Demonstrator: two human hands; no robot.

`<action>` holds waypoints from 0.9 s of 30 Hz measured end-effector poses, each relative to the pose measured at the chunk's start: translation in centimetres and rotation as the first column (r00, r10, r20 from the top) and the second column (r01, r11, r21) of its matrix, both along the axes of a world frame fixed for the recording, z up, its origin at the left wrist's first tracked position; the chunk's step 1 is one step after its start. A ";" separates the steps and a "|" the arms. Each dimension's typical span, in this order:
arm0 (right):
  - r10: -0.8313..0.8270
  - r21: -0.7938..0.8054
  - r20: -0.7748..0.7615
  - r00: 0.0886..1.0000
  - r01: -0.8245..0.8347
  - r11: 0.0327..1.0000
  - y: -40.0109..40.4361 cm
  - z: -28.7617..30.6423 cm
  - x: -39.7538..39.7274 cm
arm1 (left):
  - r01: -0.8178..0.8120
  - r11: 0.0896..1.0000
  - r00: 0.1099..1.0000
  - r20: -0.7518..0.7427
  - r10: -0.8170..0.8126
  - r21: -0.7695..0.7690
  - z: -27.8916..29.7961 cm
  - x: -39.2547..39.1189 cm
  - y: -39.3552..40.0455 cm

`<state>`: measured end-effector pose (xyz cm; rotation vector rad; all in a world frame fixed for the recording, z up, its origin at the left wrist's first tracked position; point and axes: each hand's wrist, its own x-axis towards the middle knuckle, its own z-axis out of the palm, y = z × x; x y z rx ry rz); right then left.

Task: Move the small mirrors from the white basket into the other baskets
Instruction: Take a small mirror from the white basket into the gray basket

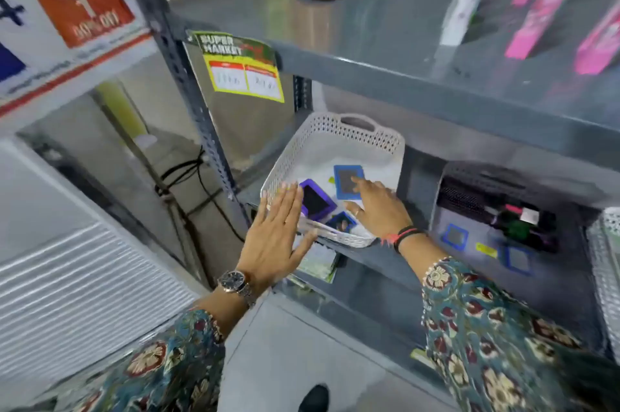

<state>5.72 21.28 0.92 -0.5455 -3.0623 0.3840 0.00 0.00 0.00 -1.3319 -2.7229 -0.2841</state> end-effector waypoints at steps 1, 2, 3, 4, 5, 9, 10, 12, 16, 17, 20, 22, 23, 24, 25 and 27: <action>-0.019 -0.037 0.047 0.999 0.021 0.999 0.1 -0.4 -0.7 | 0.016 1.000 1.000 0.021 -0.016 -0.003 -0.4 -0.1 0.2; -0.034 -0.074 0.087 0.996 0.041 0.996 -0.1 -0.8 -1.2 | 0.024 1.000 0.999 0.032 -0.024 -0.001 -0.8 -0.4 0.4; -0.048 -0.098 0.125 0.991 0.060 0.993 -0.2 -1.2 -1.6 | 0.031 1.000 0.999 0.032 -0.031 0.004 -1.1 -0.5 0.5; -0.063 -0.111 0.163 0.985 0.082 0.990 -0.6 -1.3 -1.8 | 0.037 0.999 0.999 0.034 -0.037 -0.004 -1.7 -0.6 0.8; -0.075 -0.116 0.180 0.981 0.097 0.988 -0.8 -1.9 -2.2 | 0.039 0.999 0.998 0.039 -0.039 0.008 -2.2 -0.8 0.9; -0.111 -0.131 0.227 0.968 0.143 0.981 -1.6 -2.7 -2.8 | 0.065 0.998 0.993 0.100 -0.065 -0.003 -2.8 -1.3 1.0; -0.121 -0.128 0.236 0.964 0.155 0.980 -1.7 -2.7 -3.0 | 0.078 0.997 0.990 0.119 -0.076 -0.006 -3.0 -1.2 1.0; -0.134 -0.112 0.227 0.965 0.162 0.980 -1.9 -2.9 -3.2 | 0.093 0.996 0.984 0.150 -0.091 -0.005 -3.1 -1.1 1.0; -0.143 -0.108 0.214 0.966 0.169 0.980 -2.0 -3.2 -3.5 | 0.076 0.997 0.978 0.193 -0.079 0.021 -3.7 -0.7 0.8; -0.143 -0.110 0.213 0.967 0.169 0.980 -2.0 -3.2 -3.5 | 0.071 0.997 0.978 0.197 -0.074 0.022 -3.8 -0.6 0.9; -0.135 -0.138 0.197 0.971 0.164 0.977 -2.1 -2.8 -3.3 | 0.050 0.998 0.979 0.196 -0.055 0.029 -3.9 -0.4 1.1; -0.145 -0.184 0.142 0.979 0.170 0.968 -1.6 -2.2 -2.9 | 0.042 0.999 0.981 0.190 -0.047 0.029 -3.8 -0.1 1.3; -0.149 -0.210 0.094 0.984 0.166 0.964 -1.2 -1.8 -2.6 | 0.042 0.999 0.981 0.188 -0.048 0.034 -3.7 0.1 1.3; -0.158 -0.239 0.052 0.986 0.166 0.957 -0.5 -1.2 -2.1 | 0.044 0.998 0.982 0.182 -0.050 0.036 -3.6 0.3 1.5; -0.169 -0.277 -0.006 0.986 0.160 0.947 0.2 -0.6 -1.5 | 0.043 0.999 0.984 0.174 -0.048 0.032 -3.6 0.5 1.6; -0.224 -0.361 -0.115 0.968 0.169 0.917 1.9 0.5 0.1 | 0.032 0.999 0.988 0.151 -0.037 0.034 -3.5 1.0 2.0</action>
